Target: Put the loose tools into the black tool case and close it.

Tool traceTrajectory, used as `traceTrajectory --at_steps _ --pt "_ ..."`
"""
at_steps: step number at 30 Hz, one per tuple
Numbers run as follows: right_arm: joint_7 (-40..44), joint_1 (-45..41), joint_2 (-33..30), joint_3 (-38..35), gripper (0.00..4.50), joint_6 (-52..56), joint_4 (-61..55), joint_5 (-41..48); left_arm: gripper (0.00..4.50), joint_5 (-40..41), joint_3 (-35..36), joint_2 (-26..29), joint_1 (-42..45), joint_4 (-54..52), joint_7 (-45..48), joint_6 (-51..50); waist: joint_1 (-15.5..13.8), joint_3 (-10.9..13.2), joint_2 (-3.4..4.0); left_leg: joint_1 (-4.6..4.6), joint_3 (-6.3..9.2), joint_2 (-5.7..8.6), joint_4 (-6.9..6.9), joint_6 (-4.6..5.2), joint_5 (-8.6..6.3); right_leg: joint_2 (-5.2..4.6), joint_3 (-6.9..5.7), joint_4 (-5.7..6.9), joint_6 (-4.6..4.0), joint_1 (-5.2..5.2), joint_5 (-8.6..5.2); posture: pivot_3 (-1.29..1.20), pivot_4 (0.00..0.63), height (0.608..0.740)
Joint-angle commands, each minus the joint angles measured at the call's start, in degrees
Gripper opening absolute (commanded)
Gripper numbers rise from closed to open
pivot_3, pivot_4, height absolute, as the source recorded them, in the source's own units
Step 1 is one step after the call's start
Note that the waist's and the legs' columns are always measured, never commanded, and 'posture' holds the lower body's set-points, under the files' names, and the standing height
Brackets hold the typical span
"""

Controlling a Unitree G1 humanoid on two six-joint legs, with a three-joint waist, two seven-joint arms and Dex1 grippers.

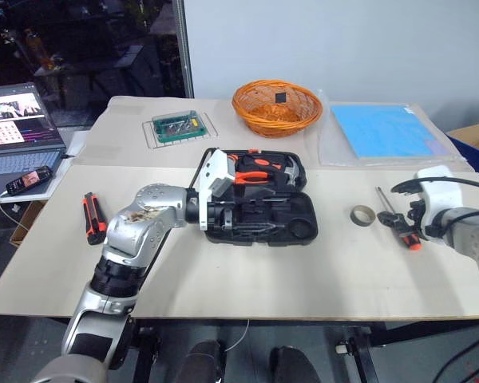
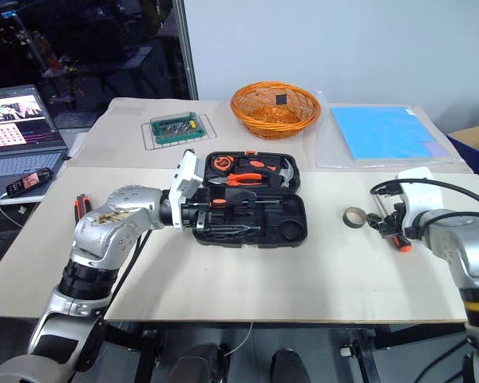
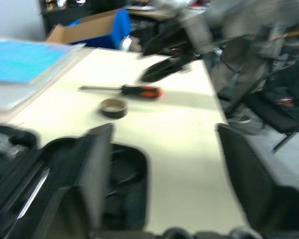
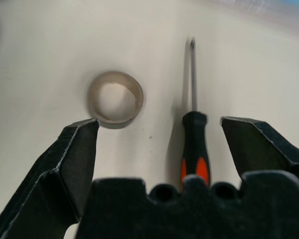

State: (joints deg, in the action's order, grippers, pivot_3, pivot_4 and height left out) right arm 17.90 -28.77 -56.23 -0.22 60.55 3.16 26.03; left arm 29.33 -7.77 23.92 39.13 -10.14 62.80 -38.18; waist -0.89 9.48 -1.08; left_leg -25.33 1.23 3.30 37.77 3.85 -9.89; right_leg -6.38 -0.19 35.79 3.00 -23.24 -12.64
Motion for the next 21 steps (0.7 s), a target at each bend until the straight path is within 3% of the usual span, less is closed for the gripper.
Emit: traceTrajectory --at_steps 1,2,7,11,14,15,18,21 --pt "6.3 -5.75 -0.09 5.8 4.5 -7.56 17.44 -8.49 4.46 1.43 0.93 -0.16 -0.65 -5.09 -3.93 -1.89 0.1 0.01 0.02 -0.01 -0.06 0.05 -0.01 0.03 -0.02 -0.02 0.02 -0.03 0.05 -0.01 0.03 0.0 0.15 0.74" --pt "7.88 -6.94 0.22 6.71 3.96 -8.85 20.96 -9.72 4.5 1.67 1.16 -0.06 -1.18 -5.86 -4.78 -2.43 0.07 0.01 0.01 -0.01 -0.08 0.1 -0.01 0.08 -0.05 -0.03 0.09 -0.02 0.11 -0.01 0.04 0.0 0.15 0.74" --pt "12.6 -10.67 1.58 8.99 2.36 -14.5 31.77 -15.07 4.5 2.73 2.13 0.91 -3.86 -8.69 -7.52 -4.13 0.43 0.02 0.02 0.02 -0.2 0.1 -0.02 0.14 -0.09 0.03 0.27 -0.01 0.18 -0.04 0.08 0.0 0.15 0.74" --pt "15.83 -10.79 0.9 8.9 1.01 -16.65 32.06 -17.53 4.5 3.95 2.72 2.05 -5.59 -10.28 -8.85 -4.92 0.22 0.02 0.03 0.08 -0.19 0.08 0.0 0.12 -0.08 0.09 0.31 0.01 0.18 0.01 0.09 0.0 0.15 0.74" --pt "19.5 -8.75 -0.97 5.43 0.97 -16.64 23.12 -15.72 4.5 2.45 3.75 1.99 -7.06 -9.48 -11.6 -3.32 0.23 0.03 0.05 0.1 -0.2 0.09 0.02 0.11 -0.08 0.07 0.38 0.01 0.21 0.0 0.11 0.0 0.15 0.74" --pt "21.36 -7.73 -1.9 4.29 0.97 -16.55 18.12 -14.61 4.5 2.51 5.09 0.37 -8.54 -8.41 -10.99 1.3 0.27 0.04 0.07 0.09 -0.21 0.09 0.02 0.11 -0.08 0.07 0.39 0.01 0.21 -0.01 0.11 0.0 0.15 0.74" --pt "26.51 -6.44 -3.51 2.53 0.97 -16.16 3.63 -11.67 4.5 3.96 6.2 3.49 -11.33 -7.61 -7.68 1.39 0.78 0.24 0.45 0.08 -0.47 0.05 -0.02 0.14 -0.1 0.05 0.67 0.07 0.24 -0.23 0.11 0.0 0.15 0.74" --pt "34.32 -12.71 -1.38 13.01 0.97 -25.52 -6.35 -17.25 4.5 6.39 11.21 8.95 -18.34 -8.88 -4.05 1.97 2.3 0.27 0.5 0.06 -0.74 -0.1 -0.11 0.11 -0.12 0.18 0.94 0.26 0.17 -0.58 0.1 0.0 0.15 0.74"
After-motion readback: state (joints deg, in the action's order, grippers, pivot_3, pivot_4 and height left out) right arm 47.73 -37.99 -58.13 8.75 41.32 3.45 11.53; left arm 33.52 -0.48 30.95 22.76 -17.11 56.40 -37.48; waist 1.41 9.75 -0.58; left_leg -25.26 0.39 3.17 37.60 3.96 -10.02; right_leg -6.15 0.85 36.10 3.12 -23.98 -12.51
